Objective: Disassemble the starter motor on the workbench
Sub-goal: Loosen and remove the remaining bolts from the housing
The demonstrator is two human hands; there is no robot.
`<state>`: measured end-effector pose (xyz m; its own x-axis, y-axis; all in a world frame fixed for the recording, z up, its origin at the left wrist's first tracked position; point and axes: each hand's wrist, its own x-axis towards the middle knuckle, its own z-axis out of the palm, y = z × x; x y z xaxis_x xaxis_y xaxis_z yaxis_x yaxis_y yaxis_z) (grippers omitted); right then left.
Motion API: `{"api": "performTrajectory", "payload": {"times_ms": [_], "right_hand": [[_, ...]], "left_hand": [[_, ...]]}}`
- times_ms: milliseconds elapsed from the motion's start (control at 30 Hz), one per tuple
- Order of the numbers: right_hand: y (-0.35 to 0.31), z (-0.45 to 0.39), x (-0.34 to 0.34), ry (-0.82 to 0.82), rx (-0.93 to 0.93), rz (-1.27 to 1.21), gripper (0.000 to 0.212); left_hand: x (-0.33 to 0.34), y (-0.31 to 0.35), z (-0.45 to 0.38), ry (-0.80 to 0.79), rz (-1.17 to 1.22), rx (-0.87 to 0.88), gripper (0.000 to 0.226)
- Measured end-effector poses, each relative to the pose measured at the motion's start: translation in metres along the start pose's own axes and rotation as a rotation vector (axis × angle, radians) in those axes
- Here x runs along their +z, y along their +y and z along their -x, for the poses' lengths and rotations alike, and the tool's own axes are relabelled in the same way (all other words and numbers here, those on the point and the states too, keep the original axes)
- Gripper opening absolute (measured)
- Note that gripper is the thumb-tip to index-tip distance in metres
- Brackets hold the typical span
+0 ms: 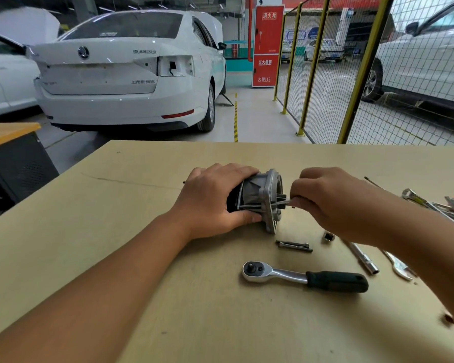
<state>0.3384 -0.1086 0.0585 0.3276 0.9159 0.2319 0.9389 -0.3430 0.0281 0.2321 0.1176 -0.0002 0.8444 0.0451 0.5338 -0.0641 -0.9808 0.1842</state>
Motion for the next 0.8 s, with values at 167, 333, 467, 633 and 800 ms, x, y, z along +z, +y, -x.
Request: {"api": "performTrajectory", "payload": {"times_ms": [167, 333, 467, 633, 800], "right_hand": [[-0.008, 0.005, 0.002, 0.090, 0.008, 0.315, 0.017], [-0.017, 0.004, 0.002, 0.147, 0.046, 0.226, 0.016], [-0.010, 0.004, 0.002, 0.129, 0.002, 0.097, 0.031], [-0.006, 0.010, 0.011, 0.109, 0.006, 0.254, 0.019], [-0.012, 0.014, 0.009, 0.185, 0.078, 0.396, 0.023]], "left_hand": [[0.001, -0.001, 0.000, 0.007, 0.002, -0.005, 0.082], [-0.003, 0.000, 0.000, -0.018, 0.029, -0.009, 0.080], [-0.006, -0.002, 0.000, -0.035, 0.062, -0.008, 0.068], [-0.005, -0.003, 0.000, -0.026, 0.086, -0.002, 0.063], [-0.007, -0.002, 0.001, -0.037, 0.092, -0.003, 0.072]]}}
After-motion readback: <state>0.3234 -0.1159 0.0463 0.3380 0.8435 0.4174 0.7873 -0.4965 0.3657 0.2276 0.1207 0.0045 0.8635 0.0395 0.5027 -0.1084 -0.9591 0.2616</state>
